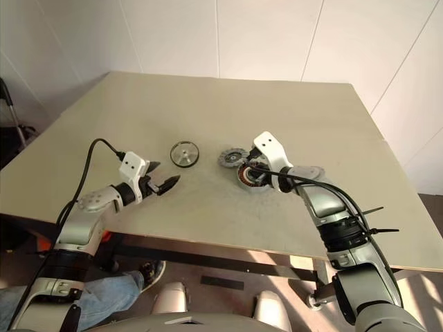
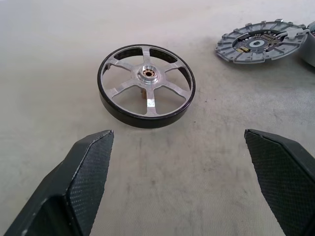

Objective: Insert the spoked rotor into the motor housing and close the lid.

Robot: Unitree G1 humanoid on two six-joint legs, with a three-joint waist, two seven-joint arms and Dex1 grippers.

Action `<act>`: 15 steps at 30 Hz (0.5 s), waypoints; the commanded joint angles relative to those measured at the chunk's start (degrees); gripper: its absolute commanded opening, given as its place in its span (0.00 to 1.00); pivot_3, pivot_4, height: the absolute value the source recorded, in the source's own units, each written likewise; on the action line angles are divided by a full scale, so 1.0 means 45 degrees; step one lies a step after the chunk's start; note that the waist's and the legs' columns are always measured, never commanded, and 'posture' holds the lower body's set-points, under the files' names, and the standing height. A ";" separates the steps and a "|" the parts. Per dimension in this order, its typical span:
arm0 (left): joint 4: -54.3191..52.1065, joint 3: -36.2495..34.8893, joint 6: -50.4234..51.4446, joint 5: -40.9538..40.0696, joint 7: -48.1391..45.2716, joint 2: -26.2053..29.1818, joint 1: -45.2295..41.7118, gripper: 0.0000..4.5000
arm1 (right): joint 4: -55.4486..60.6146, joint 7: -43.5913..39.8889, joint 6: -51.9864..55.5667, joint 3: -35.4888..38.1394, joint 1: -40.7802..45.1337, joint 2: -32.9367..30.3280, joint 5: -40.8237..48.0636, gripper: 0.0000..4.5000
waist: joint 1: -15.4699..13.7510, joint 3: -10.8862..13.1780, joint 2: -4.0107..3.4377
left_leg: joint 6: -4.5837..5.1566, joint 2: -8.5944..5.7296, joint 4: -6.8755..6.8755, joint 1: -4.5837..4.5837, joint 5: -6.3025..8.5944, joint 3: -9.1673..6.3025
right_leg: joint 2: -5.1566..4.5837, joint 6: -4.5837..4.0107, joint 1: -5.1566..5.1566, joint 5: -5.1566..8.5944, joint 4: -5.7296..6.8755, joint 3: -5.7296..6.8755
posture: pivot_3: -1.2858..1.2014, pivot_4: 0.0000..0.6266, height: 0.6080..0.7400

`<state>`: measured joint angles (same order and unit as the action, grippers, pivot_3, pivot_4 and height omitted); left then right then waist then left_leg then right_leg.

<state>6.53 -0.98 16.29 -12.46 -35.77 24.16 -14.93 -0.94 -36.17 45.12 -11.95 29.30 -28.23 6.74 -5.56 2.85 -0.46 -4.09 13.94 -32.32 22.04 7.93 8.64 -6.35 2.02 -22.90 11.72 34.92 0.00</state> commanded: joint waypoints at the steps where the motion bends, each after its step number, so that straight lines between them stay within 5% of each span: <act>1: -0.0215 -0.0065 -0.0181 0.0015 0.0017 -0.0013 -0.0264 1.00 | 0.0621 0.0024 -0.0080 0.0375 0.0376 -0.0297 -0.0077 0.21 | -0.0001 0.0000 0.0000 | 0.0000 0.0000 0.0000 0.0001 0.0000 0.0000 | 0.0000 0.0000 0.0000 0.0000 0.0000 0.0000 | 0.52 0.00 1.00; 15: -0.0183 -0.0066 -0.0169 0.0029 -0.0036 0.0004 -0.0223 1.00 | 0.1046 -0.0020 -0.0016 0.0436 0.0536 -0.0281 0.0213 0.21 | 0.0000 0.0001 -0.0001 | 0.0000 0.0000 0.0000 0.0001 0.0000 0.0001 | 0.0000 0.0000 0.0000 0.0000 -0.0001 0.0000 | 0.52 0.00 1.00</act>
<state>6.53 -0.74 16.27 -12.38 -35.92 23.83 -14.93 -0.05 -36.16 45.18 -11.79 29.43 -29.63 6.94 -5.56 2.85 -0.47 -4.09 13.94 -32.32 22.05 7.93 8.64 -6.35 2.02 -22.92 11.72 34.92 0.00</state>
